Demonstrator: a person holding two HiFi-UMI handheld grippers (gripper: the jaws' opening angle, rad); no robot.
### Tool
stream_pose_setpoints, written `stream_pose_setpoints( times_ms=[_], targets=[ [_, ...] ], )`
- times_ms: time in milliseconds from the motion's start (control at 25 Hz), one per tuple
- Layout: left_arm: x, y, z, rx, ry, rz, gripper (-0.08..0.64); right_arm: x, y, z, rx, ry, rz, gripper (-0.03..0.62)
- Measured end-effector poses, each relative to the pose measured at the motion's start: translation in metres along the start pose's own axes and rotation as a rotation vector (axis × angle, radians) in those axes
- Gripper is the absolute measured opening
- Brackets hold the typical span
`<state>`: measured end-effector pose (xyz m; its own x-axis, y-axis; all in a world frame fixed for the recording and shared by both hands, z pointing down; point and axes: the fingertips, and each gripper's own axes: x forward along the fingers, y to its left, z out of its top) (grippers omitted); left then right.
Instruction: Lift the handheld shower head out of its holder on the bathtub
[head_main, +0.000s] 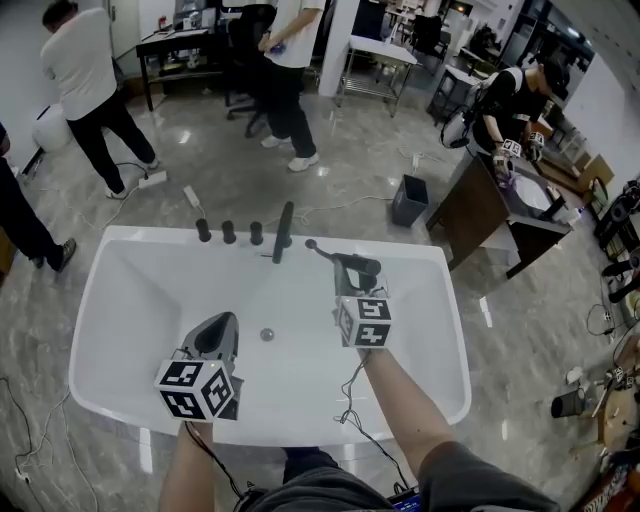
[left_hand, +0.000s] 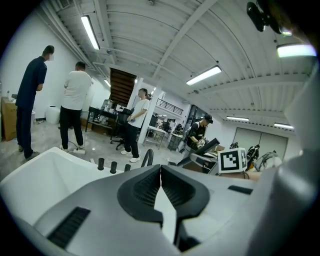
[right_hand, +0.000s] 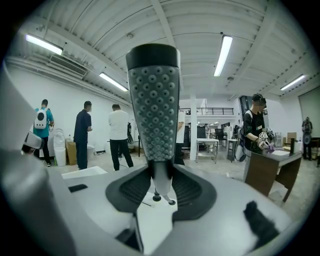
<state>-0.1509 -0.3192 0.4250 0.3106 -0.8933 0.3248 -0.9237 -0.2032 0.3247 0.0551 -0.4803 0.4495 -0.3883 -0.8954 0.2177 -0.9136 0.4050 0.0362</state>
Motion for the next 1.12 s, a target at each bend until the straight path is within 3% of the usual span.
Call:
stream_pose_setpoints(
  times_ms=[480,1120],
  targets=[
    [-0.099,-0.026,-0.024,0.033,-0.003,-0.083,0.015,-0.130,0.054,0.026,-0.017,-0.079,-0.043,0.141],
    [-0.214,-0.058,-0.058,0.075,-0.038,-0.140,0.015,-0.274,0.109,0.015,-0.010,-0.144,-0.078,0.140]
  ],
)
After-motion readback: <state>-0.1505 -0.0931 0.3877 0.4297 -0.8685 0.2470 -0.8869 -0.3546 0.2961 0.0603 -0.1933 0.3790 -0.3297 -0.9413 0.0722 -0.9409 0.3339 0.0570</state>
